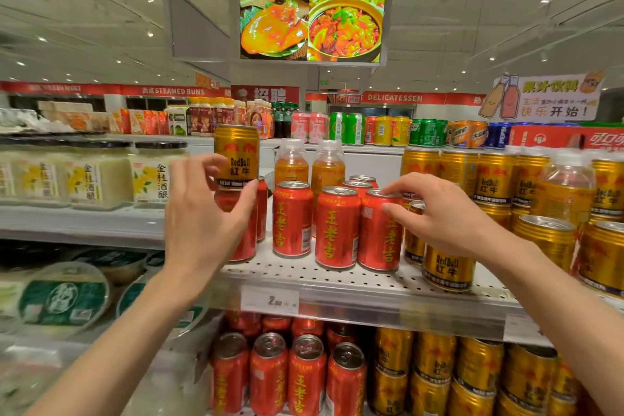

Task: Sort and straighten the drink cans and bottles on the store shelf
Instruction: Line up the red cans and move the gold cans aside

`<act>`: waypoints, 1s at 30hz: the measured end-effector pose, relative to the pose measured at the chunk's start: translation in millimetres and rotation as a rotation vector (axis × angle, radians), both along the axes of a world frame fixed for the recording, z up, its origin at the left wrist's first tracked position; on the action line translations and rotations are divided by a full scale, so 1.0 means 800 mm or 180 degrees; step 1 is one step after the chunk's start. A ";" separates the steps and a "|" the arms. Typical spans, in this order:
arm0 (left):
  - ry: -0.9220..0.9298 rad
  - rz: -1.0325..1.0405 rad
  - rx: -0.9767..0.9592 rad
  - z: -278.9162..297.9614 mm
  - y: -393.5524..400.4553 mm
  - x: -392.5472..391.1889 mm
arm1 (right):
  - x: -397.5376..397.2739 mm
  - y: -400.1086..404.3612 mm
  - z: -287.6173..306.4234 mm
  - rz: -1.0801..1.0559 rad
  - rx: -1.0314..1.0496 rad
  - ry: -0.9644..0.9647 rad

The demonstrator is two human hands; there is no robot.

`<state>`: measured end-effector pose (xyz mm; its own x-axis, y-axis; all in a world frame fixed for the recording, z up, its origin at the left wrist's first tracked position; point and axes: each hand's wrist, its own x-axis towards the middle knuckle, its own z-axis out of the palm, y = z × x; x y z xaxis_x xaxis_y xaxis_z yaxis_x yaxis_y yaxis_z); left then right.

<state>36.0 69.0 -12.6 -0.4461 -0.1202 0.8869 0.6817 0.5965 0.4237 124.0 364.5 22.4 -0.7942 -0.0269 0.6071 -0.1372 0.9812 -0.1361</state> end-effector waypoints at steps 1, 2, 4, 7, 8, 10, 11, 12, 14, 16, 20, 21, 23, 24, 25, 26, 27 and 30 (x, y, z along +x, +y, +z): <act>-0.0069 0.0127 0.0021 0.006 -0.005 -0.005 | 0.001 0.000 0.000 -0.0003 -0.0022 -0.0019; -0.0190 0.0221 -0.0023 0.010 -0.008 -0.010 | 0.002 0.000 0.000 0.0002 -0.0039 -0.0029; -0.0564 0.0320 -0.0234 0.017 -0.008 -0.017 | 0.004 0.000 0.000 0.0000 -0.0054 -0.0051; -0.0997 0.0344 -0.0582 0.020 -0.005 -0.024 | 0.006 0.001 0.000 -0.0001 -0.0105 -0.0082; -0.1039 0.0313 -0.0658 0.019 -0.004 -0.025 | 0.007 0.002 0.000 0.0008 -0.0133 -0.0090; -0.1049 0.0254 -0.0659 0.018 -0.005 -0.027 | 0.008 0.003 -0.001 0.0047 -0.0186 -0.0093; -0.1042 0.0235 -0.0602 0.017 -0.005 -0.029 | 0.009 0.003 -0.001 0.0063 -0.0206 -0.0094; -0.1021 0.0213 -0.0539 0.017 -0.005 -0.029 | 0.009 0.003 -0.001 0.0074 -0.0227 -0.0099; -0.0991 0.0147 -0.0394 0.014 -0.003 -0.029 | 0.009 0.004 -0.002 0.0103 -0.0281 -0.0119; -0.0941 0.0061 -0.0251 0.011 0.000 -0.028 | 0.010 0.005 -0.002 0.0129 -0.0313 -0.0122; -0.0705 -0.0037 -0.0204 0.010 0.006 -0.022 | 0.012 0.009 -0.002 0.0157 -0.0487 -0.0172; -0.0599 -0.0037 -0.0243 0.011 0.010 -0.019 | 0.012 0.011 -0.001 0.0168 -0.0592 -0.0139; -0.0425 -0.0122 -0.0317 0.015 0.019 -0.010 | 0.012 0.015 0.003 0.0235 -0.0881 0.0008; -0.0364 -0.0211 -0.0367 0.017 0.025 -0.006 | 0.013 0.016 0.006 0.0277 -0.1030 0.0084; -0.0303 -0.0302 -0.0442 0.019 0.032 -0.002 | 0.015 0.017 0.009 0.0332 -0.1170 0.0146; -0.0244 -0.0382 -0.0539 0.020 0.039 0.004 | 0.017 0.016 0.014 0.0395 -0.1300 0.0186; -0.0179 -0.0465 -0.0650 0.022 0.047 0.009 | 0.020 0.015 0.018 0.0464 -0.1413 0.0216; 0.0009 -0.0812 -0.1025 0.025 0.080 0.028 | 0.027 0.007 0.031 0.0762 -0.1737 0.0179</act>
<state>58.7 133.0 7.4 -0.4232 0.2780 0.8624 0.8258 0.5099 0.2409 145.8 369.7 46.8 -0.7709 0.1265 0.6243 -0.3674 0.7124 -0.5979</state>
